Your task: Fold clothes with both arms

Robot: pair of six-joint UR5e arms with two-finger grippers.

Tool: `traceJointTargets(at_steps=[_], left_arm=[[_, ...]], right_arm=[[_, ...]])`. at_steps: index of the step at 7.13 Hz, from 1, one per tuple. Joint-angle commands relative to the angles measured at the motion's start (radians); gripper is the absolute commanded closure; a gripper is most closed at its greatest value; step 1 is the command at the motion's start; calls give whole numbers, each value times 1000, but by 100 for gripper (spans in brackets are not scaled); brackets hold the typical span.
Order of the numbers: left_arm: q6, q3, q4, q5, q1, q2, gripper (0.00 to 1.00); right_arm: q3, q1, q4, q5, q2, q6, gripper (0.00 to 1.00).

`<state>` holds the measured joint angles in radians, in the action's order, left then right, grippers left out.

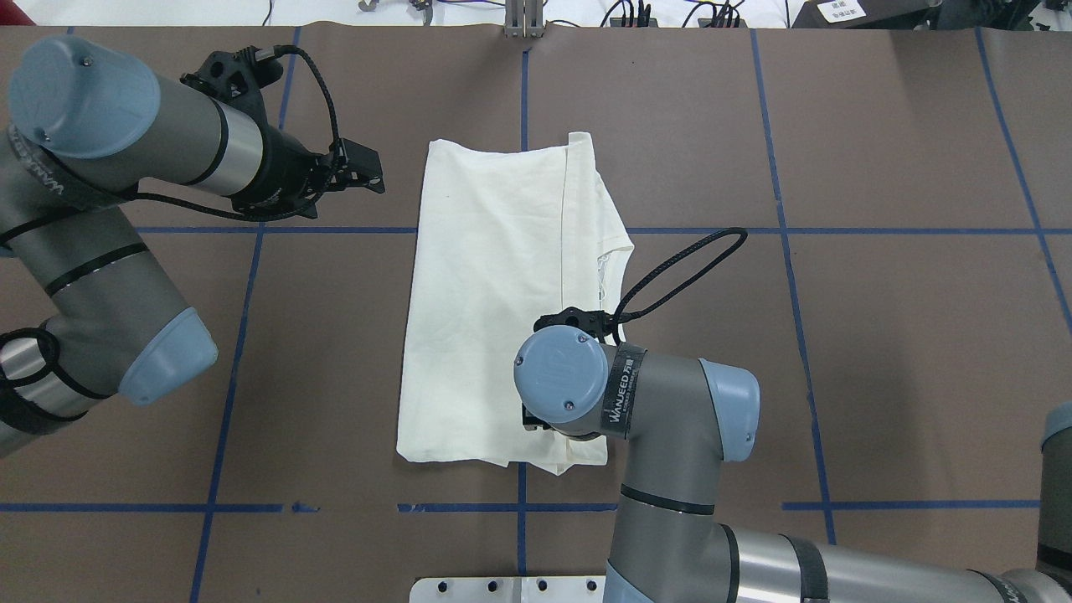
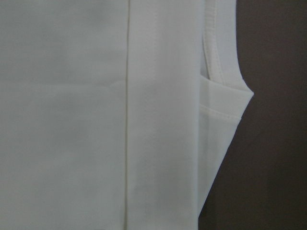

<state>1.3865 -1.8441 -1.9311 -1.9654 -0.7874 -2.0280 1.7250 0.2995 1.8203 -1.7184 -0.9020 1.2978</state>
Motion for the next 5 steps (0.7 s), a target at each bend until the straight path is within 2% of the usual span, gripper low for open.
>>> traceJointTargets(at_steps=[1,5], left_arm=[[0,2,-5,-1,2,0,0],[0,3,-8,0,4,0,0]], right_arm=[[-14,0,16,-13,5,0,0],[-35,0,19,-33,6,0,0]])
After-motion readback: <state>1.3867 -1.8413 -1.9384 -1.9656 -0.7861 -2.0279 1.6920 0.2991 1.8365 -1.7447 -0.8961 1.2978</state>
